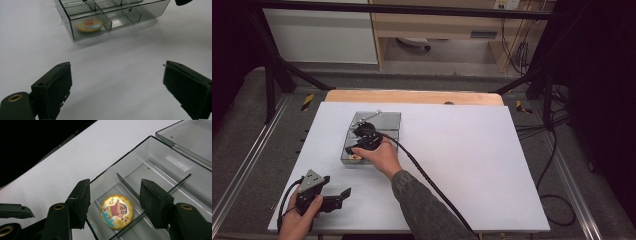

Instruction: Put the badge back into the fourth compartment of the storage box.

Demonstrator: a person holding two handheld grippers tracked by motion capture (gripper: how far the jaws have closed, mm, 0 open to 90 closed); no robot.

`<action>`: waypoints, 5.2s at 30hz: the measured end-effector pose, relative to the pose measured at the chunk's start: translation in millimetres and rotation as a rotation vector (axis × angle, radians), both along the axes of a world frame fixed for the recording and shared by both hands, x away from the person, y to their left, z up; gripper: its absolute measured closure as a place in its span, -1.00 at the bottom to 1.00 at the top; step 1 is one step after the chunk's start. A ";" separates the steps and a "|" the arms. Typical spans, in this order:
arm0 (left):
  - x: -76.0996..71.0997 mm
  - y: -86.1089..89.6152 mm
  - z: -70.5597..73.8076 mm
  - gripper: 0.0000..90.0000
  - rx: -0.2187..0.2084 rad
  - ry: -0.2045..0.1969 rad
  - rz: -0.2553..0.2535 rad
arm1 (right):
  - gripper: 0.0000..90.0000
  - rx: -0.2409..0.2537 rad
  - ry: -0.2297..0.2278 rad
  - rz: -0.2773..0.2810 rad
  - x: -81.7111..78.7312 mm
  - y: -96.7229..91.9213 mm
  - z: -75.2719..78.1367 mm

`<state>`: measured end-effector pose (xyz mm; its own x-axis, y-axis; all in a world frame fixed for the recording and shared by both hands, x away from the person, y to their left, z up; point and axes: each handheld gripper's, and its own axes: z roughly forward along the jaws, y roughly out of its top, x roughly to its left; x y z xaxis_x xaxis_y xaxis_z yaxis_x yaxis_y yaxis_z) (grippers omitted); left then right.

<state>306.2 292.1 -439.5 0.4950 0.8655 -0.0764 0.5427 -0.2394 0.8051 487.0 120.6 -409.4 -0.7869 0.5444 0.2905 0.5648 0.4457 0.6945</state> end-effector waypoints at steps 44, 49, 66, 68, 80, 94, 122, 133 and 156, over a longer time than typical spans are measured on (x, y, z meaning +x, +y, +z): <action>-0.8 -1.5 0.1 -0.81 0.006 0.000 0.009 | -0.81 -0.040 -0.266 -0.171 -5.1 -99.2 53.7; -1.0 -1.2 0.4 -0.81 0.007 -0.002 0.018 | -0.81 -0.018 -0.289 -0.192 -7.0 -118.3 54.4; -2.1 1.2 1.6 -0.81 0.004 -0.012 0.037 | -0.88 0.084 -0.314 -0.244 -20.8 -174.6 64.5; -1.9 1.4 1.7 -0.81 0.003 -0.011 0.039 | -0.88 0.080 -0.316 -0.253 -21.1 -182.6 62.2; -2.0 0.2 1.3 -0.82 0.009 -0.007 0.034 | -0.90 0.105 -0.324 -0.300 -29.8 -225.2 57.6; -2.0 0.5 1.4 -0.82 0.007 -0.006 0.036 | -0.91 0.135 -0.318 -0.349 -37.1 -258.3 52.4; -2.3 4.0 1.7 -0.82 -0.022 -0.010 0.054 | -0.92 0.181 -0.352 -0.474 -73.8 -350.7 34.2; -2.3 3.8 1.6 -0.82 -0.028 -0.008 0.051 | -0.89 0.169 -0.335 -0.486 -89.5 -368.5 15.8; -2.7 4.3 2.4 -0.82 -0.059 -0.007 0.052 | -0.91 0.134 -0.321 -0.484 -110.3 -368.0 -26.8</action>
<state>303.5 296.4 -437.0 0.4504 0.8841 -0.1244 0.5473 -0.1633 0.8209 376.7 -247.4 -436.2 -0.5184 0.8381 0.1699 0.4342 0.0868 0.8966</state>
